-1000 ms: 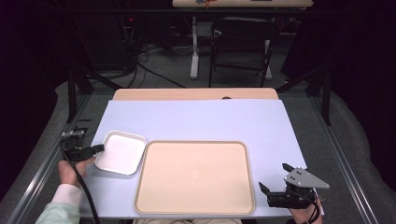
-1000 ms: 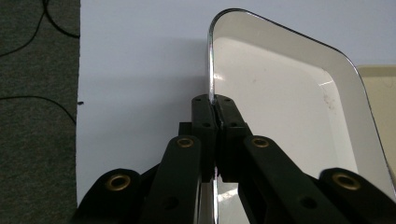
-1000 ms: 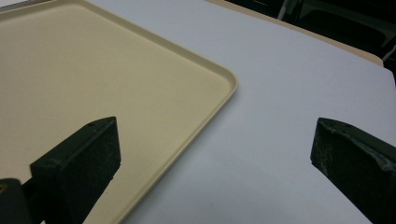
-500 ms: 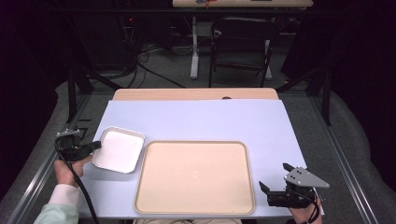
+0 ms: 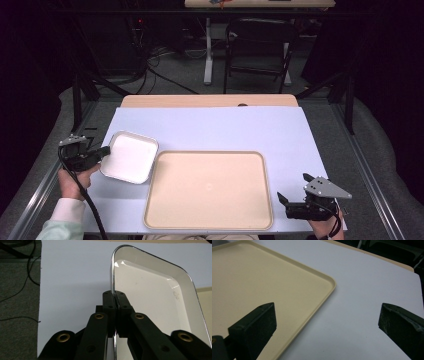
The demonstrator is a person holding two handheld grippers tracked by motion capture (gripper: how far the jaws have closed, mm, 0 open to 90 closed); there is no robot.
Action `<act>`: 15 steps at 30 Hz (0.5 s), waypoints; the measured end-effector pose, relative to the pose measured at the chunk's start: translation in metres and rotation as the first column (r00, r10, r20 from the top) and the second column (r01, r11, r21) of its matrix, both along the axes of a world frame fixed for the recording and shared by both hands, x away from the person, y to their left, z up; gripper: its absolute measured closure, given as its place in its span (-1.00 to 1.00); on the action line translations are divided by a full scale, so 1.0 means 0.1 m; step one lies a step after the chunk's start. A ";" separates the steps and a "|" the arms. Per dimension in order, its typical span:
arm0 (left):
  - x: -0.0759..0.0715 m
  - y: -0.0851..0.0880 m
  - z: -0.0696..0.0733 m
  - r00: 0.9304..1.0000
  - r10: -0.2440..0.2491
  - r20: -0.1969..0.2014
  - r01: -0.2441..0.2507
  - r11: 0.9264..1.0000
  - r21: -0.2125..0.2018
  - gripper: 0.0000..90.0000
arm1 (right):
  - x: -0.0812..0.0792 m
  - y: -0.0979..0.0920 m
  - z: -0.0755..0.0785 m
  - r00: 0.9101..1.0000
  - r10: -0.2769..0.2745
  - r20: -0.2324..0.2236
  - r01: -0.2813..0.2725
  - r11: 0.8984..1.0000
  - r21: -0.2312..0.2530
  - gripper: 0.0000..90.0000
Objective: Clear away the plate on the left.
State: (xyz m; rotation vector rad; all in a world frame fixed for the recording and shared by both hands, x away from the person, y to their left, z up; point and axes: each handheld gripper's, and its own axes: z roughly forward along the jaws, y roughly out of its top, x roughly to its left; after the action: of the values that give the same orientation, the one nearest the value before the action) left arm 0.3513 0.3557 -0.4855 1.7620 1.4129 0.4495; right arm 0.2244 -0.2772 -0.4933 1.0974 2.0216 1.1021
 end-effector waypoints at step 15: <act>0.00 -0.30 0.12 0.997 -0.060 0.051 0.061 0.998 -0.016 0.97 | 0.09 0.10 0.05 1.000 0.009 -0.004 -0.009 1.000 0.006 -0.98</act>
State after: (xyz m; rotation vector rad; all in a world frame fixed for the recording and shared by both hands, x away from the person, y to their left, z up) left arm 0.3511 0.3255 -0.4734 1.7626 1.3213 0.4446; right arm 0.2331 -0.2674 -0.4888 1.0955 2.0293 1.1113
